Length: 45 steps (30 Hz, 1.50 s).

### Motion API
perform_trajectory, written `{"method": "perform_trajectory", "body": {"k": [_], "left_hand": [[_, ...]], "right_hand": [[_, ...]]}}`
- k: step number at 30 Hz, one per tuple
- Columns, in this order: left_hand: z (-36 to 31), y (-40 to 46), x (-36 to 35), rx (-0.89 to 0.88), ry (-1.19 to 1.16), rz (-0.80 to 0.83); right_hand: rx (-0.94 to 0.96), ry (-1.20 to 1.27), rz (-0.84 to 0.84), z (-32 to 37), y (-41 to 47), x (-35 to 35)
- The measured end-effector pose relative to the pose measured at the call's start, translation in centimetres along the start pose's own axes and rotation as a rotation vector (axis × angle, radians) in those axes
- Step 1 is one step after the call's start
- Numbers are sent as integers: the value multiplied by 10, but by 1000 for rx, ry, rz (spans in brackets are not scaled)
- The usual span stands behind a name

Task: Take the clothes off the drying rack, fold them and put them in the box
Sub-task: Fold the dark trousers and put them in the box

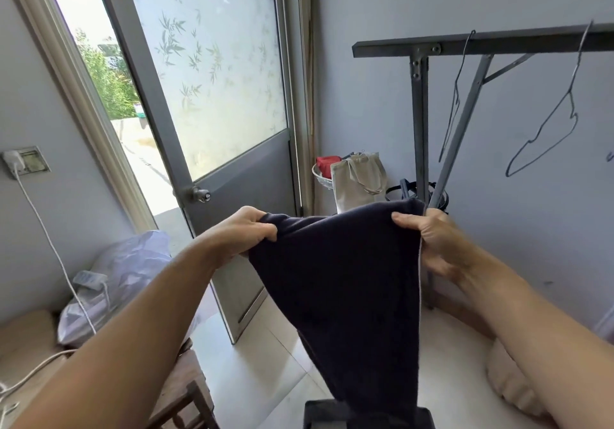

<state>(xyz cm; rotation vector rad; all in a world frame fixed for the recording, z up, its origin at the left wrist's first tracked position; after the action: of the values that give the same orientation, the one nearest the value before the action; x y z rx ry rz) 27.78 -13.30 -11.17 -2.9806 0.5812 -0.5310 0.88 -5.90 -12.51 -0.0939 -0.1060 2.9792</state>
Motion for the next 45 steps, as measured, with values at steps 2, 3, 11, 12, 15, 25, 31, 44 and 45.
{"method": "perform_trajectory", "body": {"k": [2, 3, 11, 12, 15, 25, 31, 44, 45], "left_hand": [[2, 1, 2, -40, -254, -71], [5, -1, -1, -61, -443, -99], [-4, -16, -42, -124, -629, 125], [-6, -13, -38, -135, -540, 73], [-12, -11, -31, -160, -544, -20], [-42, -26, -31, -175, -653, 109], [-27, -23, -36, -118, -847, 142], [-36, -10, -42, -215, -511, 125], [-33, -9, -43, -182, -599, 103]], "right_hand": [[34, -168, -27, 9, -4, 5], [48, -228, -72, 13, -4, 9], [58, 231, 79, 27, -7, 9], [59, 190, 104, 25, -9, 9], [60, -17, 20, 24, -13, 16], [54, 13, 126, 19, -22, 19], [77, 34, 164, 17, -24, 14], [-25, -159, 31, 24, -11, 19], [-39, -98, 19, 22, -11, 21]]}}
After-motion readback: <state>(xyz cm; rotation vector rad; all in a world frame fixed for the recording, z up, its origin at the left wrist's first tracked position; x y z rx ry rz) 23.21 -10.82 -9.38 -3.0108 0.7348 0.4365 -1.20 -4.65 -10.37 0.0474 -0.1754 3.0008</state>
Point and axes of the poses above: each hand's wrist, its own y-axis towards the middle knuckle, its own x-axis out of the back of the hand, z = x × y, the point moved 9 cm from there along y, towards the middle knuckle, and after that the axes turned 13 degrees about -y, right-handed, at the moved point
